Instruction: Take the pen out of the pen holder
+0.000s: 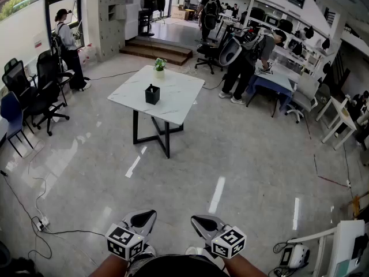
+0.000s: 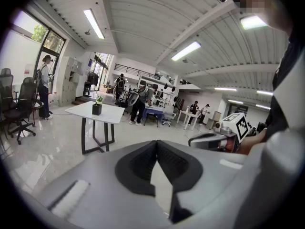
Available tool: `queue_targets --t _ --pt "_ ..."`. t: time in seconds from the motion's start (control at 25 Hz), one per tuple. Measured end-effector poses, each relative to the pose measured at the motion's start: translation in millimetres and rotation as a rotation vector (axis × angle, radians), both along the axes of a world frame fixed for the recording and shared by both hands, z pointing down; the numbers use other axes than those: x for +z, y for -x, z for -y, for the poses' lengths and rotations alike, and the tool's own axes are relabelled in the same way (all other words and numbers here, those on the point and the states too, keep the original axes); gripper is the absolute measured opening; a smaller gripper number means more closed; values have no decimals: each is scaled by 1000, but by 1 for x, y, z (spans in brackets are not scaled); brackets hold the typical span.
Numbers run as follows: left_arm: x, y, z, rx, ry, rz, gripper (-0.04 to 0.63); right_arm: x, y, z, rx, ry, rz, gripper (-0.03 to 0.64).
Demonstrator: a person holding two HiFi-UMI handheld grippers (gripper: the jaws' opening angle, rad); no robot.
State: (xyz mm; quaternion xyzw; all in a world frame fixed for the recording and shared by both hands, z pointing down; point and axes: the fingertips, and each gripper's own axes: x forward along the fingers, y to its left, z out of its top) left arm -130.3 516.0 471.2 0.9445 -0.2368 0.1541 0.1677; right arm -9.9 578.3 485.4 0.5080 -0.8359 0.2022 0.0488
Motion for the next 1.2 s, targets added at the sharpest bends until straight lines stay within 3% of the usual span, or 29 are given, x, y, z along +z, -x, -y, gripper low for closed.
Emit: queue_targets --t 0.64,0.96,1.2 --pt "2 6 -2 6 1 -4 57 -5 11 -1 -3 -12 9 -2" --pt "10 18 6 -17 72 -65 57 1 27 3 -20 -10 -34 0" --pt "21 44 24 -3 67 -19 57 7 52 26 -3 12 -29 0"
